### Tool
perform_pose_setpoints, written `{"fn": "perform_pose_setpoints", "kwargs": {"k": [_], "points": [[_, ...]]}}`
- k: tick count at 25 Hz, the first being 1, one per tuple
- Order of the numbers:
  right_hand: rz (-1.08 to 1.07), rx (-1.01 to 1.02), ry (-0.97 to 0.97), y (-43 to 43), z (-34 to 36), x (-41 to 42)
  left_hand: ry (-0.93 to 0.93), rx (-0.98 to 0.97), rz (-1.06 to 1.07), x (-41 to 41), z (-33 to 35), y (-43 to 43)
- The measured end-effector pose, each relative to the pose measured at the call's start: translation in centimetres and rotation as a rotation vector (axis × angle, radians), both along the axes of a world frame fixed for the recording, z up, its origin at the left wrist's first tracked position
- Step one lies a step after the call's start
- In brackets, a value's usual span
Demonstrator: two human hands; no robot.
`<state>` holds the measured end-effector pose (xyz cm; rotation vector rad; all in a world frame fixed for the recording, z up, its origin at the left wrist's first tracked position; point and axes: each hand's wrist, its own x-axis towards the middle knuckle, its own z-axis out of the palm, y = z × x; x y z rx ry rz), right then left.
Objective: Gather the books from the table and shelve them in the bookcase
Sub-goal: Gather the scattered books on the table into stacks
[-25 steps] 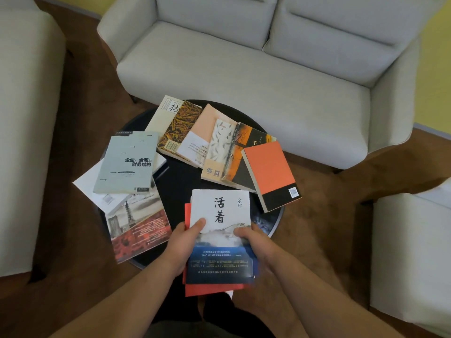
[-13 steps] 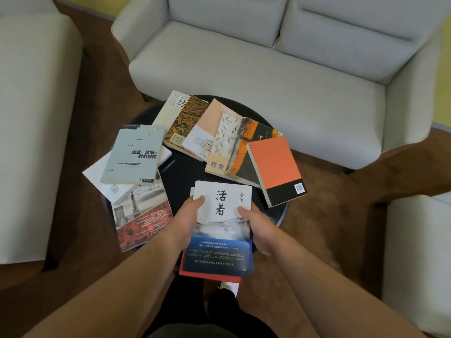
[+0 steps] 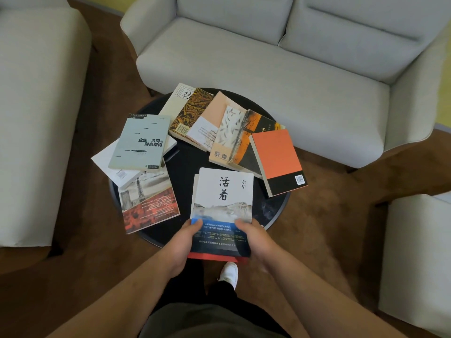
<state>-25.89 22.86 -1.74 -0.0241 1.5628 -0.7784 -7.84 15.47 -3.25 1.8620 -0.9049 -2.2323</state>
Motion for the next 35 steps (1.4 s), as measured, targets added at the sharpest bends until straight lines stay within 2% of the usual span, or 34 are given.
{"fn": "perform_pose_setpoints", "kwargs": {"k": [3, 8, 10, 12, 16, 21, 23, 24, 26, 28, 31, 35], "points": [[0.014, -0.013, -0.007, -0.2, 0.2, 0.2, 0.032, 0.009, -0.067, -0.2, 0.5, -0.3], [0.223, -0.065, 0.332, -0.9, -0.1, -1.1, -0.034, -0.287, -0.340, 2.0, 1.0, 1.0], [0.170, -0.102, 0.329, -2.1, 0.1, -2.0, -0.076, -0.436, -0.537, 3.4, 0.4, 2.3], [0.162, -0.107, 0.246, -3.6, 0.0, -2.8, -0.168, -0.545, -0.700, 3.7, 0.0, 2.4], [0.267, -0.052, 0.211, -4.3, -0.8, -2.7, -0.242, -0.674, -0.742, 3.2, 0.4, 0.9], [0.251, -0.069, 0.172, -4.1, -1.1, -2.7, -0.259, -0.718, -0.703, 3.4, 0.3, 1.5], [0.205, -0.060, 0.149, -4.0, -1.4, -2.7, -0.169, -0.679, -0.704, 3.5, 0.6, 0.9], [0.142, -0.051, 0.131, -3.8, -1.6, -2.4, -0.067, -0.600, -0.633, 3.4, 1.0, 0.6], [-0.059, 0.011, 0.071, -3.5, -2.1, -2.0, 0.078, -0.308, -0.269, 2.2, 1.9, -0.3], [-0.157, 0.053, -0.010, -2.9, -1.7, -1.4, 0.068, -0.068, -0.003, 0.8, 1.5, -1.2], [-0.173, 0.033, -0.080, -2.2, -1.1, -0.7, 0.060, 0.038, 0.008, -0.1, 0.9, -1.5], [-0.170, -0.031, -0.082, -2.0, -0.9, 0.0, 0.029, -0.024, -0.031, -0.5, 0.3, -1.7]]}}
